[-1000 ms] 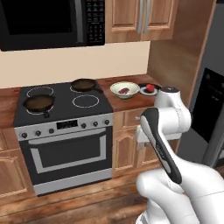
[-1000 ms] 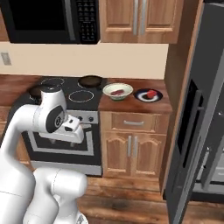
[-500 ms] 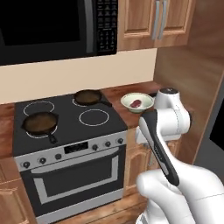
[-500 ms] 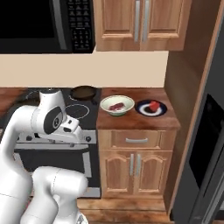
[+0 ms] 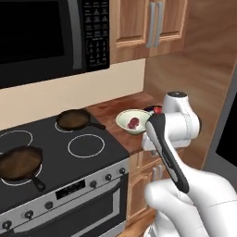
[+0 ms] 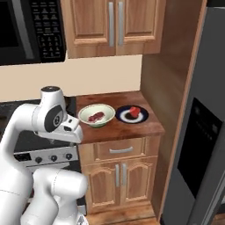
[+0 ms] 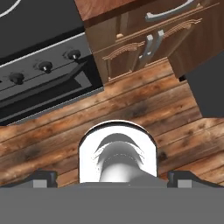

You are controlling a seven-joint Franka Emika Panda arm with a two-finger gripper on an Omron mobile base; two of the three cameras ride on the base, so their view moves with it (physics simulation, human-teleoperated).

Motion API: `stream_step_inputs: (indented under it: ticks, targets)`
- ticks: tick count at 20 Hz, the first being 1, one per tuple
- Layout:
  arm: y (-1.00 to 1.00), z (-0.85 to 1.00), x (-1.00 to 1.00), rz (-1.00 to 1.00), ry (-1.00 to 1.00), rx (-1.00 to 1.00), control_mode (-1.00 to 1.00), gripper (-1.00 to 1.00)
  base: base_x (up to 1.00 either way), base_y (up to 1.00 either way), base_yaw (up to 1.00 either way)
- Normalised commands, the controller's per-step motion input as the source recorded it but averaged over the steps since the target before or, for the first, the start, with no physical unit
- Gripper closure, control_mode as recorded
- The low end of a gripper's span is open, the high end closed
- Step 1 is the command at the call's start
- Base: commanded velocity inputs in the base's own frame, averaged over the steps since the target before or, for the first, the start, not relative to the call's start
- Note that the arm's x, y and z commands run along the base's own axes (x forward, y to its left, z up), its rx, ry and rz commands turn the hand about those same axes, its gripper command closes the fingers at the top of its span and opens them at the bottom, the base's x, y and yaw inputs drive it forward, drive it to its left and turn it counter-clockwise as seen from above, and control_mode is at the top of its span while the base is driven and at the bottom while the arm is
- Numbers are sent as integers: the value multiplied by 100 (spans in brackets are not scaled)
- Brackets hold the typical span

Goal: Place one of the steaks on the plate and the other in the bowl. Then place the bowl in the fridge.

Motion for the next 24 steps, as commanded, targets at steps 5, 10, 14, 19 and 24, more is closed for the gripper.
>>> stream_step_inputs:
  ticks: [5,10,14,19,24]
  targets:
    - [0,0,0,0,0,0,100,-100,22,-3,-15]
    - [0,0,0,0,0,0,100,-100,59,-6,-20]
    - [0,0,0,0,0,0,100,-100,56,-16,-12]
    - [0,0,0,0,0,0,100,-100,27,-13,-19]
    - [0,0,0,0,0,0,-100,-100,10,0,-6]
